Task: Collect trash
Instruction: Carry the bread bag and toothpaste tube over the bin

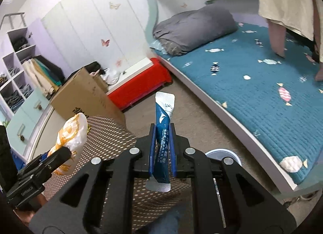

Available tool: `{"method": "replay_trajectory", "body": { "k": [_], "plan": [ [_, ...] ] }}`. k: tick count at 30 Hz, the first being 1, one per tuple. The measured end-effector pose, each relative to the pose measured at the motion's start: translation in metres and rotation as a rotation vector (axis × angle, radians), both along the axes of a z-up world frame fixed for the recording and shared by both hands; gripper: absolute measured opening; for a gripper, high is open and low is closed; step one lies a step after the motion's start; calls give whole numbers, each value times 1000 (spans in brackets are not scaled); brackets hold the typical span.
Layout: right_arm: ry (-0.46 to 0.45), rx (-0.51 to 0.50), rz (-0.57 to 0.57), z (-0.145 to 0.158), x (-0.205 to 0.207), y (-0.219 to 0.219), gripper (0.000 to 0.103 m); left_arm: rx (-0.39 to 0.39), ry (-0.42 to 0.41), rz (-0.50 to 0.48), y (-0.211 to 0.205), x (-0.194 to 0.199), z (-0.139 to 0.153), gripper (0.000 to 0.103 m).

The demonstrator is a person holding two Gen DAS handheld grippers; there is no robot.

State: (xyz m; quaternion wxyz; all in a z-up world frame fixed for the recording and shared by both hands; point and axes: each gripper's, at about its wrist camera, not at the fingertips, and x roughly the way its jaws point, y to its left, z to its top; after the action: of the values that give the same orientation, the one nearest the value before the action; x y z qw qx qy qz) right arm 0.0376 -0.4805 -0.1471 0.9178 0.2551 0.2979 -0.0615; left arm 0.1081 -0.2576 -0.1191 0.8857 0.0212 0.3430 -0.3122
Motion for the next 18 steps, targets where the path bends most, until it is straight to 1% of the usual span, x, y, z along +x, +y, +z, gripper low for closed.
{"method": "replay_trajectory", "body": {
  "k": [5,8,12,18],
  "plan": [
    [18,19,-35,-11,3,-28,13,-1,32,-33,-33,8,-7,54],
    [47,43,-52,-26,10,-43,13,13,68,-46,-57,17,-20,54],
    [97,80,-75,-53,18,-60,13,57,129,-80,-92,29,-46,54],
    [166,132,-105,-93,29,-81,13,133,228,-117,-130,46,-88,54]
  ]
}}
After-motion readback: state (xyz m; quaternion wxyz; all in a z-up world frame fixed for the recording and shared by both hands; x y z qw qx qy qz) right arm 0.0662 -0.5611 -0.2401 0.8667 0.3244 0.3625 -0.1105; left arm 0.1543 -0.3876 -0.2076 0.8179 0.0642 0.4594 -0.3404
